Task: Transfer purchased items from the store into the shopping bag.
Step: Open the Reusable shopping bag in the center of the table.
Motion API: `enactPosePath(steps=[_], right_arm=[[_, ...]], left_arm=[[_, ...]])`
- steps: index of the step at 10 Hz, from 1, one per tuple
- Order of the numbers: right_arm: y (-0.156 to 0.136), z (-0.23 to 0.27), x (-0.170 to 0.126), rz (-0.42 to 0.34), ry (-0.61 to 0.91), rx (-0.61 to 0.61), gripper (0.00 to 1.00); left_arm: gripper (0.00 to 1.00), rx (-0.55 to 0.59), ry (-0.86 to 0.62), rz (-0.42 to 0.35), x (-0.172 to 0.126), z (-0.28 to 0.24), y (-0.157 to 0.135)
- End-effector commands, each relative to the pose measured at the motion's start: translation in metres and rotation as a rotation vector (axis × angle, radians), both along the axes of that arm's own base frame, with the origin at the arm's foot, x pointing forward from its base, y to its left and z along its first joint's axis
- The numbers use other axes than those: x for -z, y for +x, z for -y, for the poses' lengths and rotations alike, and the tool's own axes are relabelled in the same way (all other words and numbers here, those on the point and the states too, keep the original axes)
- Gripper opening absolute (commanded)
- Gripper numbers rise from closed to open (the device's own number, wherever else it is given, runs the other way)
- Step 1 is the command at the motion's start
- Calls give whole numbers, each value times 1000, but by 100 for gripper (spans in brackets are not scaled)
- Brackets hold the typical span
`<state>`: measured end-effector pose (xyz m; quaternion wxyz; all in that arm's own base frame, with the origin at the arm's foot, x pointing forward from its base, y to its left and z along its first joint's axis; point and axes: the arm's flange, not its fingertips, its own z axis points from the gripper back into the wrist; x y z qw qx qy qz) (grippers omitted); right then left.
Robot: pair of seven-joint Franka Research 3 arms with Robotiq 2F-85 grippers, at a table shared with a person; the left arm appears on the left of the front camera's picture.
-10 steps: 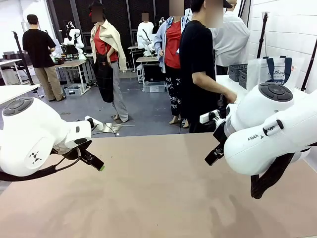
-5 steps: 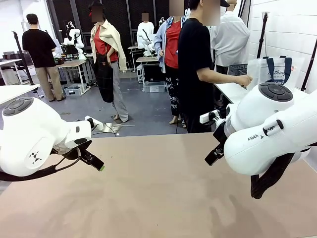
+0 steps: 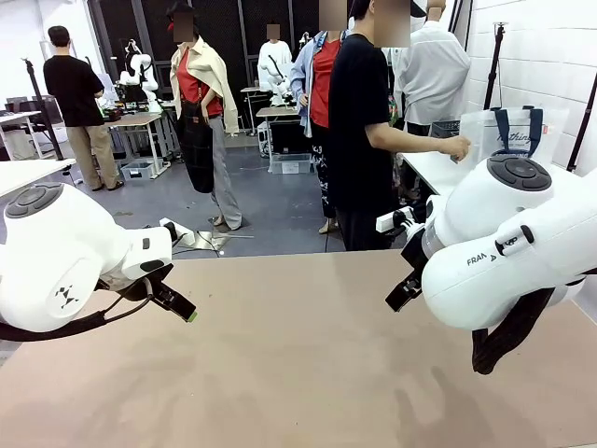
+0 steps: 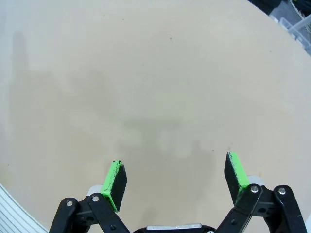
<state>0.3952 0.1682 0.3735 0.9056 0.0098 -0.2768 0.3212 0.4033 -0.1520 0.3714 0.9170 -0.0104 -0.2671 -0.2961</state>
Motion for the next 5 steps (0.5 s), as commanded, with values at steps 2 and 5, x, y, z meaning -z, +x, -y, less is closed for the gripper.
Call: enactPosePath(steps=[2, 5], right_arm=[[0, 0, 0, 0, 0, 0, 100], [0, 0, 0, 0, 0, 0, 100]], left_arm=[[100, -2, -1, 0, 0, -1, 0], [100, -2, -1, 0, 0, -1, 0]])
